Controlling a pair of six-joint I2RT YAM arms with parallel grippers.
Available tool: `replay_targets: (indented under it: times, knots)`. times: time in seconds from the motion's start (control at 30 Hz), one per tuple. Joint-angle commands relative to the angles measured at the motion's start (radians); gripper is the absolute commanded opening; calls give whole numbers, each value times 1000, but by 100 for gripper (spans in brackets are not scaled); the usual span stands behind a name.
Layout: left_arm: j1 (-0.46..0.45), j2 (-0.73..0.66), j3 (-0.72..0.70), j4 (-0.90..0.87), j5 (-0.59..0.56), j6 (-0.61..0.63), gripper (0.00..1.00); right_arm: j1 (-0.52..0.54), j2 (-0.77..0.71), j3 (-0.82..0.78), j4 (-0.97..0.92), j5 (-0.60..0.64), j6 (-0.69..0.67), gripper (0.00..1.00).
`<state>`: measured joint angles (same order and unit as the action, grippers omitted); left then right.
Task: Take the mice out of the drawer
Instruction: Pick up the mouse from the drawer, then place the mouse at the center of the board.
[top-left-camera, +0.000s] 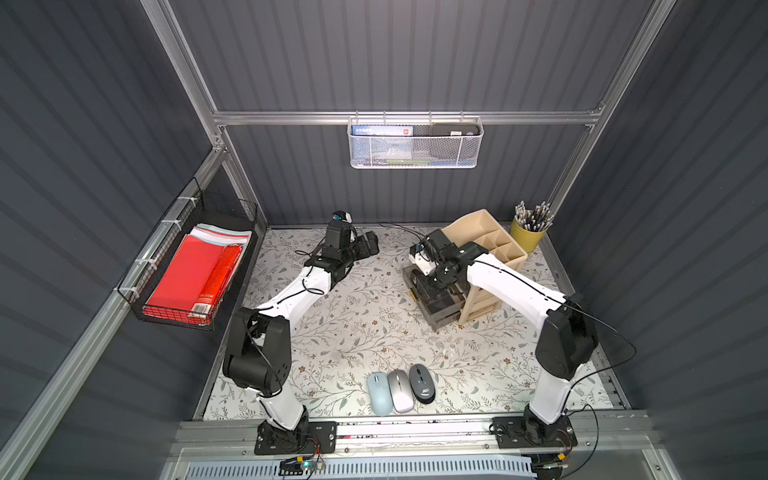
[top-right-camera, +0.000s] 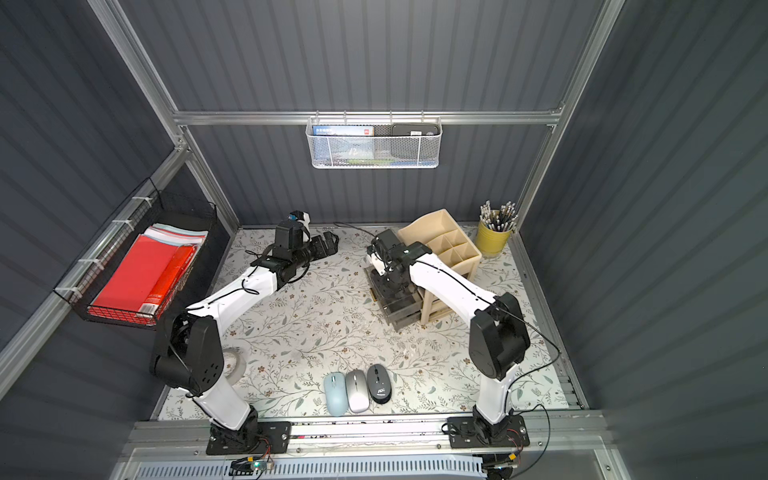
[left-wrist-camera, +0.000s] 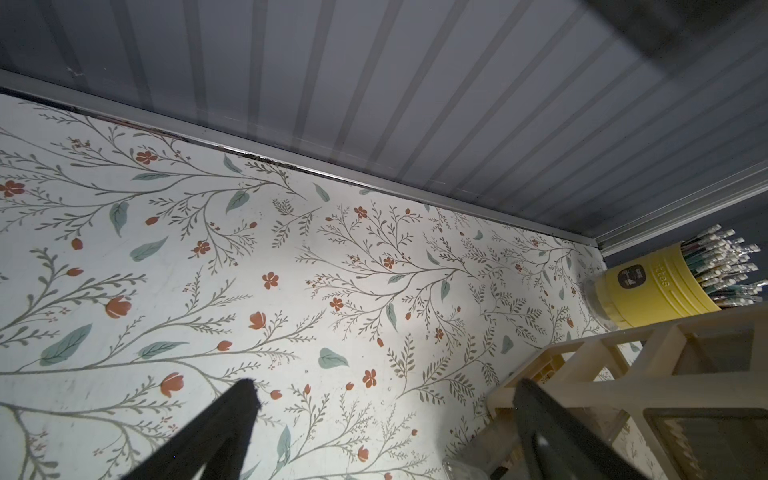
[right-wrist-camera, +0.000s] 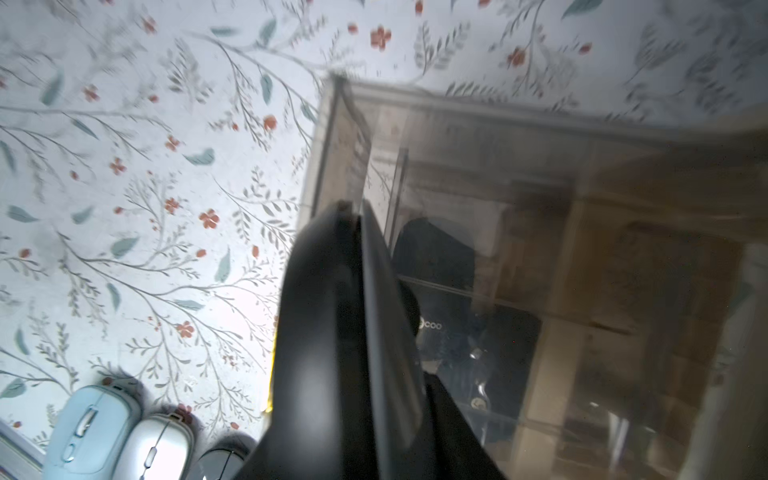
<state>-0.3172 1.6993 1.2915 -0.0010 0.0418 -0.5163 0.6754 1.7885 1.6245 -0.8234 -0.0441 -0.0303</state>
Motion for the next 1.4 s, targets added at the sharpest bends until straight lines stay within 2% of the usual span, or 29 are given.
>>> replay_targets:
  times: [0.0, 0.1, 0.2, 0.43, 0.57, 0.67, 0.9, 1.07, 1.13, 1.23, 1.37]
  knots:
    - [-1, 8, 5, 4, 12, 27, 99, 13, -95, 36, 32, 17, 2, 27]
    - [-1, 21, 17, -2, 13, 31, 99, 55, -163, 10, -19, 40, 37, 27]
    - [-2, 38, 36, -9, 19, 28, 99, 148, -280, -153, -26, 112, 129, 27]
    - [0, 50, 57, -7, 43, 24, 99, 407, -550, -729, 126, 94, 539, 27]
    - [0, 26, 31, 21, 64, 12, 99, 533, -598, -898, 242, 121, 750, 26]
    - [0, 18, 26, 28, 70, 10, 99, 570, -586, -937, 221, 235, 880, 27]
    - [0, -7, 12, 33, 84, 8, 99, 615, -463, -950, -15, 517, 1209, 26]
    - [0, -1, 11, 36, 93, 7, 99, 691, -246, -857, -245, 601, 1363, 29]
    - [0, 0, 8, 39, 94, 6, 99, 748, -122, -794, -364, 632, 1432, 36]
    - [0, 4, 9, 42, 93, 4, 99, 804, 8, -725, -440, 654, 1465, 58]
    - [0, 4, 12, 38, 89, 7, 99, 828, -1, -718, -324, 614, 1405, 76]
